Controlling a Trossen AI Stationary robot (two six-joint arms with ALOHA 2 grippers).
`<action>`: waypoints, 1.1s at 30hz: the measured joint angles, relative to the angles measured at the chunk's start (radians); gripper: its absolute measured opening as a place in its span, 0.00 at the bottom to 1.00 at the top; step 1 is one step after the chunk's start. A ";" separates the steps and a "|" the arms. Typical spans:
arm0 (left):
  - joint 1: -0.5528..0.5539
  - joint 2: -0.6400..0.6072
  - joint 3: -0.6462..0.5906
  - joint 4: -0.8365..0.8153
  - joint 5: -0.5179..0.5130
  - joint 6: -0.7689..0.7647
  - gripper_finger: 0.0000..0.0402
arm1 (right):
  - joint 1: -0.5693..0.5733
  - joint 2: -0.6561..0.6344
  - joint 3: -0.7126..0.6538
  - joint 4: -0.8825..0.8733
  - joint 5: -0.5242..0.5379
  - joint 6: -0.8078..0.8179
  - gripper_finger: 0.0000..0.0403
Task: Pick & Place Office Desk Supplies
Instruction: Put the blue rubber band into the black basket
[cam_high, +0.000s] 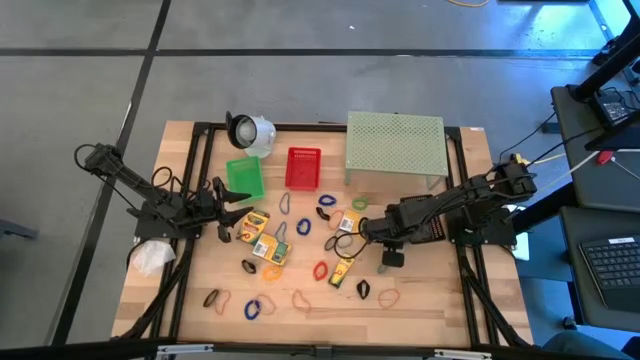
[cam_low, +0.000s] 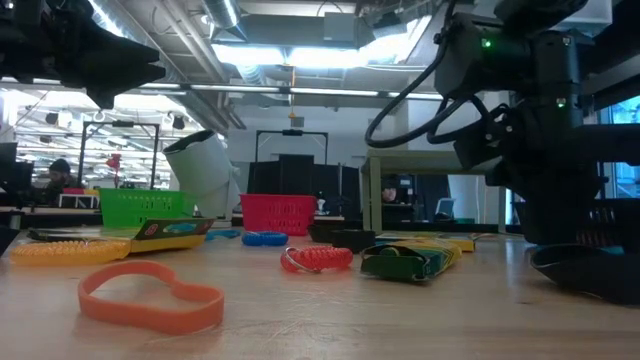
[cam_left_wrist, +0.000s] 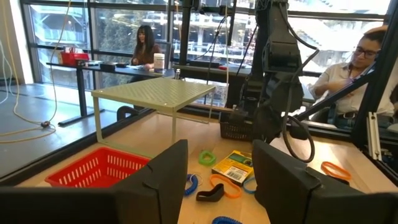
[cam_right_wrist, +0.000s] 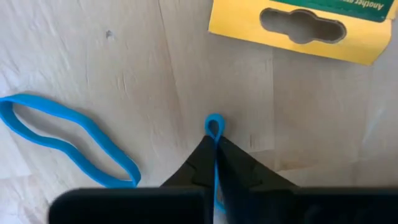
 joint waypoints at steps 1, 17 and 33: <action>0.000 0.000 0.000 0.000 -0.001 0.000 0.43 | 0.000 0.000 0.000 0.002 -0.005 0.000 0.03; 0.000 0.000 0.000 0.000 -0.001 0.001 0.44 | 0.001 0.002 0.072 -0.038 -0.004 -0.036 0.00; 0.000 0.000 0.000 0.000 -0.001 0.000 0.43 | 0.000 -0.139 0.223 -0.329 0.170 0.084 0.00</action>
